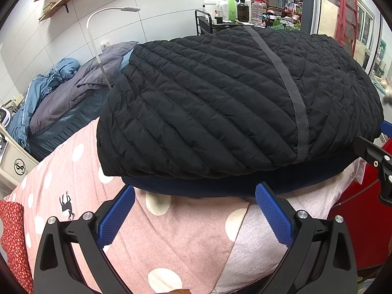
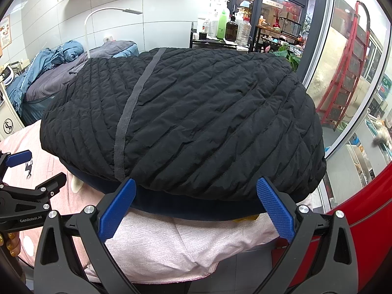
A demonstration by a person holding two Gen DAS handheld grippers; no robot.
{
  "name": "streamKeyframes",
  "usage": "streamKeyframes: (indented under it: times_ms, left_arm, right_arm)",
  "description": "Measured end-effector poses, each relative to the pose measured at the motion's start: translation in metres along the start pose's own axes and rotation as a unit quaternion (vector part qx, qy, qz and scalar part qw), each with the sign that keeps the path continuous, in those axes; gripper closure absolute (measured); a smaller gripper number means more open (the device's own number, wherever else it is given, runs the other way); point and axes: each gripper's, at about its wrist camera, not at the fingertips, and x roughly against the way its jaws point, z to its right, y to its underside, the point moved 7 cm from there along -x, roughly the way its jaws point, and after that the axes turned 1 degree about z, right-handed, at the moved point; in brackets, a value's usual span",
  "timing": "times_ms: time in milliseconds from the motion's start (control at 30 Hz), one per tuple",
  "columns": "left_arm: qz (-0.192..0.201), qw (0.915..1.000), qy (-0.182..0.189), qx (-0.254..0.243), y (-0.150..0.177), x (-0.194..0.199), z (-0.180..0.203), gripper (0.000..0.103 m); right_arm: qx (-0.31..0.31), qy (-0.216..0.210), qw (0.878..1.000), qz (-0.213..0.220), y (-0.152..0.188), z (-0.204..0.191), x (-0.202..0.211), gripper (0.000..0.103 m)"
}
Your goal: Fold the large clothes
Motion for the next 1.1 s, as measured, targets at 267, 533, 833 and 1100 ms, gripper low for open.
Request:
streamKeyframes:
  times_ms: [267,533,833,1100]
  left_arm:
    - [-0.001,1.0,0.0,0.001,0.0014,-0.0004,-0.0008,0.006]
    - [0.0,1.0,0.0,0.0,0.0018,-0.0008,-0.0012,0.006]
    - [-0.002,1.0,0.001,0.004,0.001,-0.0017,-0.0017,0.006]
    - [-0.002,1.0,0.001,0.003,0.0004,-0.0012,0.0003,0.006]
  right_arm:
    - [0.0,-0.002,1.0,0.003,-0.0014,-0.0012,-0.0002,0.006]
    - [0.002,-0.002,1.0,0.004,-0.003,-0.0029,-0.0004,0.006]
    - [0.0,-0.004,1.0,0.008,-0.0042,-0.0024,-0.0021,0.006]
    - [0.0,-0.004,1.0,0.008,-0.004,-0.0017,-0.003,0.006]
